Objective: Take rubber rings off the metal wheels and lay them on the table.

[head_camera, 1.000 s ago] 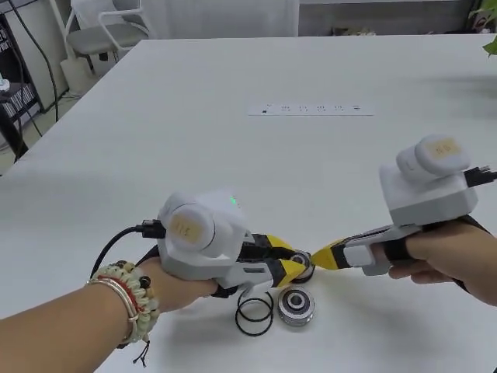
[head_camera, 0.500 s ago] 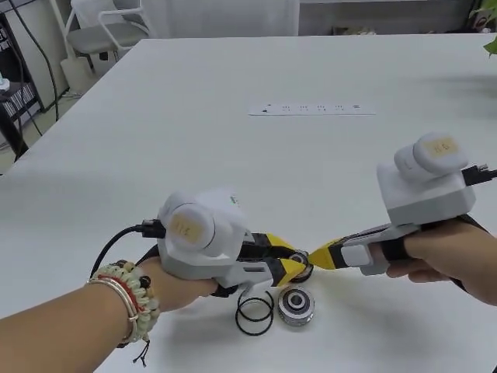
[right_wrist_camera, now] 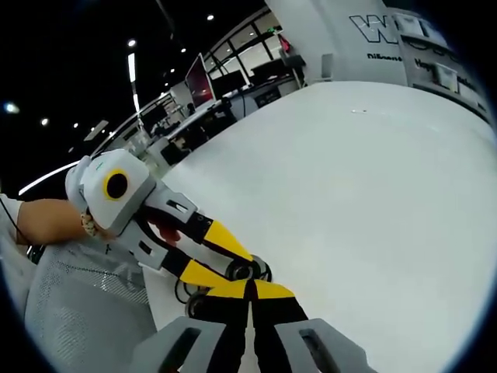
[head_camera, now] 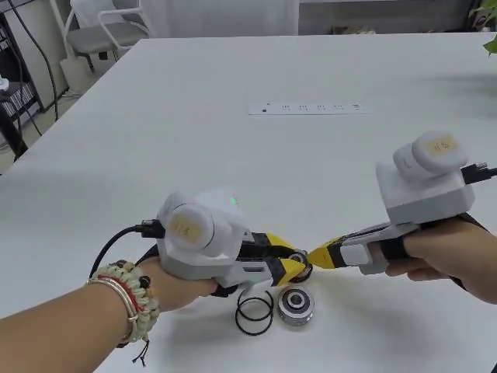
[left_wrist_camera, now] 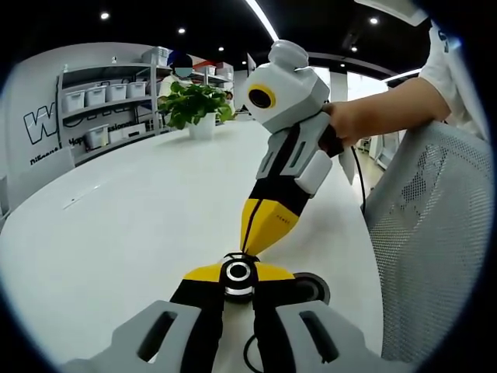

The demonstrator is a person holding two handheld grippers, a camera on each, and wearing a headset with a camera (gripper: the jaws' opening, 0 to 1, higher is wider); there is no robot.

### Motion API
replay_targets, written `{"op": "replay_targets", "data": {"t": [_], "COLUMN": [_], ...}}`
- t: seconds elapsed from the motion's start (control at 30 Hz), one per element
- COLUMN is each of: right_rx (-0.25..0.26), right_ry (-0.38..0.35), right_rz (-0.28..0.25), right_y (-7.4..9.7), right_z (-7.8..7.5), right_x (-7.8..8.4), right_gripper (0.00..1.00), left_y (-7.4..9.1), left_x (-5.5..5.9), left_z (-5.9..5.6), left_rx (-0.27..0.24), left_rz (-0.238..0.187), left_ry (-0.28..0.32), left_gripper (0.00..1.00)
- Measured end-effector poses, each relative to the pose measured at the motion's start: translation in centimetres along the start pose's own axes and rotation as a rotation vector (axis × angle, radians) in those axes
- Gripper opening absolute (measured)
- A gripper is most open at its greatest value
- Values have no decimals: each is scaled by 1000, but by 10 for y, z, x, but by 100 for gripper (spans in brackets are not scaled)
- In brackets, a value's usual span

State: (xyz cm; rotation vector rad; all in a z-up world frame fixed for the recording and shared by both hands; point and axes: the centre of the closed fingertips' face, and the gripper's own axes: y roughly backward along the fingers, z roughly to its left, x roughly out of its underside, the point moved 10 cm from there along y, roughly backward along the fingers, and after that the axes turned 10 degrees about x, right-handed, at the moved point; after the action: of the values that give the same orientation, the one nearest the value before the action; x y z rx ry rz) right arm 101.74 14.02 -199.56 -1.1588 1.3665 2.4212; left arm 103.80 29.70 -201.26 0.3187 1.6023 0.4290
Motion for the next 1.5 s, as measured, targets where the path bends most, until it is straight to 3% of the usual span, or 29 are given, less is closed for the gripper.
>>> {"op": "replay_targets", "data": {"t": [1.07, 1.5], "right_rx": [-26, -63], "right_ry": [-4, -14], "right_rz": [-12, -27], "right_y": [0, 0], "right_z": [2, 4], "right_x": [-2, -3], "right_gripper": [0, 0], "left_y": [0, 0], "left_x": [0, 1], "left_z": [0, 1], "left_rx": [2, 0], "left_rz": [-7, -9], "left_ry": [1, 3], "left_gripper": [8, 8]}}
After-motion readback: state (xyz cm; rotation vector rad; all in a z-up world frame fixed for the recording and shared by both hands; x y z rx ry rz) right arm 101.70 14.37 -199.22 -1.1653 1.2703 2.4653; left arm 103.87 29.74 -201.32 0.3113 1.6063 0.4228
